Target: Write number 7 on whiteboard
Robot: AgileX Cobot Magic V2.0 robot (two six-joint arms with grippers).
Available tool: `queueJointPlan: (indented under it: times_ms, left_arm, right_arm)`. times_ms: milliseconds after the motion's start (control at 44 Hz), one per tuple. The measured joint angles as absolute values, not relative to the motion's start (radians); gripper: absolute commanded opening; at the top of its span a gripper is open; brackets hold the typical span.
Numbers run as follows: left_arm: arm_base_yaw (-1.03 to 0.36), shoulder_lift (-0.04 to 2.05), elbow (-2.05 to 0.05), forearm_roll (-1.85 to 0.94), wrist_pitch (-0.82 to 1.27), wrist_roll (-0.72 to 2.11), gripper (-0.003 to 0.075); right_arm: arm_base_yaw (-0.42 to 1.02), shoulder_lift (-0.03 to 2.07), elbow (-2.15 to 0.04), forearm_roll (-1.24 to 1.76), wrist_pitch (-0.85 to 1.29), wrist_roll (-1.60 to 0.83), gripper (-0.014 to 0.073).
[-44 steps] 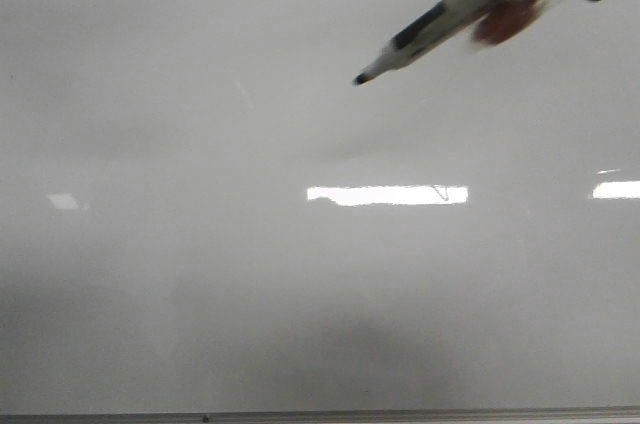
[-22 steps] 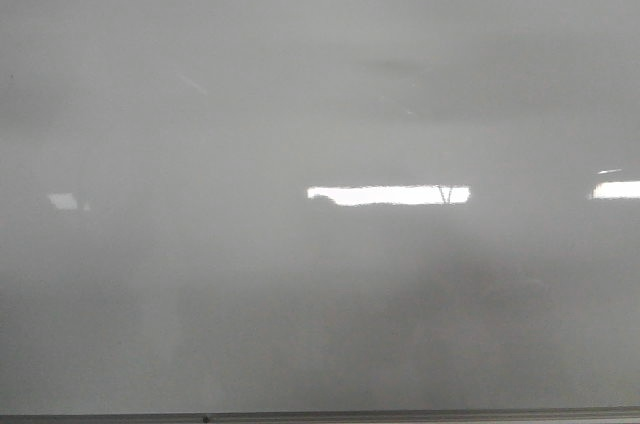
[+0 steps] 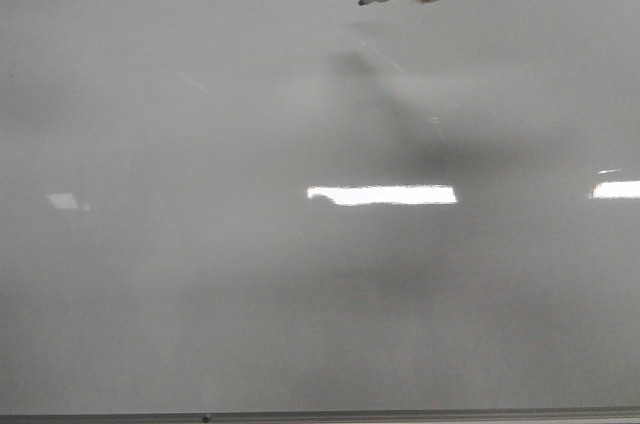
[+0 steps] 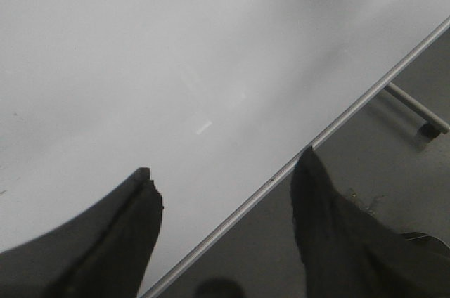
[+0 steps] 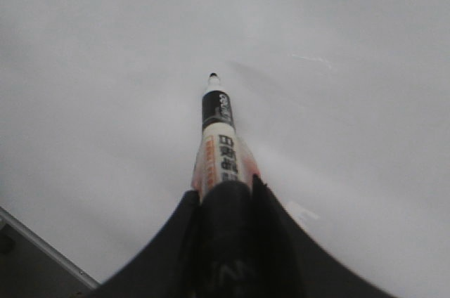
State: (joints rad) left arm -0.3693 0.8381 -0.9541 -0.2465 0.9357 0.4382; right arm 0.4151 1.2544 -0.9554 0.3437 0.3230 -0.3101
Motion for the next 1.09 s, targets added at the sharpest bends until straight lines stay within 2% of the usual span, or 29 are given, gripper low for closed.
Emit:
queueJointPlan:
  times_ms: [250, 636, 1091]
  left_arm:
    - [-0.369, 0.838, -0.952, -0.246, 0.934, 0.438, 0.0398]
    - [-0.369, 0.838, -0.952, -0.248, 0.932, 0.438, 0.0398]
    - [-0.369, 0.838, -0.952, -0.248, 0.904, 0.438, 0.0398]
  right_arm:
    - [0.408, 1.338, -0.976, 0.344, 0.294, -0.310, -0.0066]
    - [0.233, 1.322, -0.985, 0.326, 0.425, -0.314, -0.0066]
    - [0.251, 1.356, -0.948, 0.312, 0.521, -0.351, -0.0066]
